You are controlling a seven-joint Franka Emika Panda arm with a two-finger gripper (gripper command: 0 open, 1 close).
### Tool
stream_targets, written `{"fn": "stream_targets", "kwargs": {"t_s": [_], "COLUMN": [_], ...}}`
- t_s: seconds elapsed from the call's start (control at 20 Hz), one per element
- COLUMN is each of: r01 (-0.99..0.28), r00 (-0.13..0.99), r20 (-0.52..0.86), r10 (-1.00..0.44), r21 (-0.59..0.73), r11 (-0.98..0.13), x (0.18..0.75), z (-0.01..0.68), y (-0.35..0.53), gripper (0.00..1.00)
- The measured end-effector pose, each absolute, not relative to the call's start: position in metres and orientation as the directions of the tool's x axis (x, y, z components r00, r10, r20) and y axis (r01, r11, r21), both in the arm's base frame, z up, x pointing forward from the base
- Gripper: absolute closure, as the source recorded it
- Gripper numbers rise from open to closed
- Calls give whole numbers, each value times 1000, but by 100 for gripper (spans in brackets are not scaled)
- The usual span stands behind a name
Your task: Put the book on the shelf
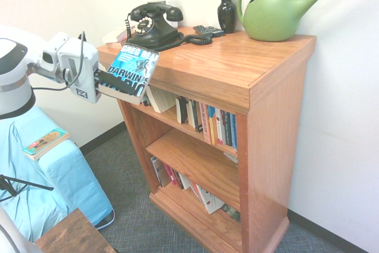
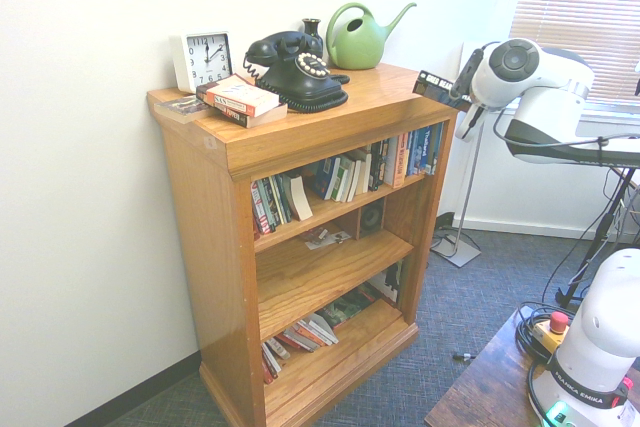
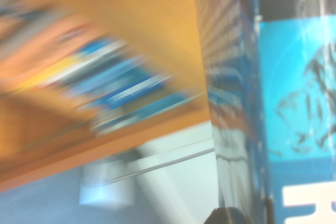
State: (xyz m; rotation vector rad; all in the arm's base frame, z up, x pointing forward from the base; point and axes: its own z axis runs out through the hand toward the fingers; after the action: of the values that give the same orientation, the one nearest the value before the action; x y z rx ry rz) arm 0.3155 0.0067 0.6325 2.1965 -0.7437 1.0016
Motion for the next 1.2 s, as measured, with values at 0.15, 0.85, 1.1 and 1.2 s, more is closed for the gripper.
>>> {"fn": "stream_targets", "kwargs": {"t_s": [0.15, 0.85, 1.1, 1.2], "r01": [-681, -576, -548, -542], "r00": [582, 673, 706, 705], "r20": [739, 550, 515, 520], "r10": [-339, -495, -485, -482], "r21": [216, -31, -36, -42], "r11": [-700, -817, -836, -839], "x": [270, 320, 351, 358], "z": [604, 478, 437, 433], "y": [32, 55, 62, 52], "gripper": [100, 100, 100, 100]}}
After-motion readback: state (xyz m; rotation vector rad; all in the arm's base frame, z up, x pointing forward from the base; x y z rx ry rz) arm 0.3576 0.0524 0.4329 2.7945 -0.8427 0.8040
